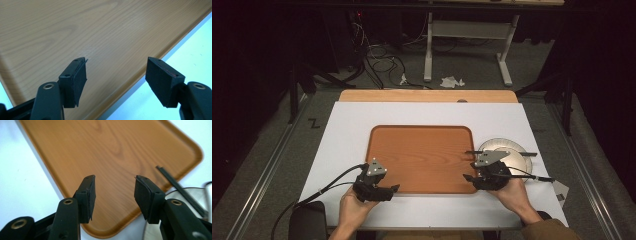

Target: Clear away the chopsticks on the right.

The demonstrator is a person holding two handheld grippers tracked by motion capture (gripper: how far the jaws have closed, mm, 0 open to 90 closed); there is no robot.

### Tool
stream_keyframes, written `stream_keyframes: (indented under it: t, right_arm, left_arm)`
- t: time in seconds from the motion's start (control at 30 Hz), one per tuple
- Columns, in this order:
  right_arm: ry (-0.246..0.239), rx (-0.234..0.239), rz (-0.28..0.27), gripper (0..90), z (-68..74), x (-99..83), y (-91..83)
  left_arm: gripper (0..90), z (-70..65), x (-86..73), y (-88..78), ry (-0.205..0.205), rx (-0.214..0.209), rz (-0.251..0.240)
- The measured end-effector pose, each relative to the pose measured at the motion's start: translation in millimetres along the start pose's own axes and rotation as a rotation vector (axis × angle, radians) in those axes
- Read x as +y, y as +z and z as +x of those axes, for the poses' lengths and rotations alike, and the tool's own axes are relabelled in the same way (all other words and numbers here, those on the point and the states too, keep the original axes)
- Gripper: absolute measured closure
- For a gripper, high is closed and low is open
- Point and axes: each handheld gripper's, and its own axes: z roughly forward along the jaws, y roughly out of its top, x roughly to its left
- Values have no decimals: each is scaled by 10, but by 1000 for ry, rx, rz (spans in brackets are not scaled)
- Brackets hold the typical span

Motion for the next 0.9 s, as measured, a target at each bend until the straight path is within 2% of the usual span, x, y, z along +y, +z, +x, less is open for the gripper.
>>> stream_keyframes:
  t: [0.13, 0.2, 0.27, 0.43, 0.63, 0.73, 0.9]
  right_arm:
    - [32, -22, -32, 525, -65, 10, -96]
    - [31, -29, -40, 527, -84, 10, -114]
    - [53, -52, -72, 542, -139, 3, -169]
    - [99, -73, -95, 558, -240, -18, -262]
    - [119, -111, -112, 576, -376, -43, -384]
    - [160, -126, -116, 588, -499, -95, -438]
    - [191, -166, -108, 601, -620, -149, -503]
  left_arm:
    - [330, 12, 8, 9, -9, -5, -1]
    - [331, 13, 7, 11, -9, -4, 0]
    - [330, 14, -1, 4, -10, -5, -4]
    - [330, 25, -2, -3, -15, -4, -6]
    - [326, 16, -5, 13, -11, -8, 4]
    - [325, 15, -4, 16, -14, -11, 3]
    - [324, 9, -6, 20, -13, -12, 4]
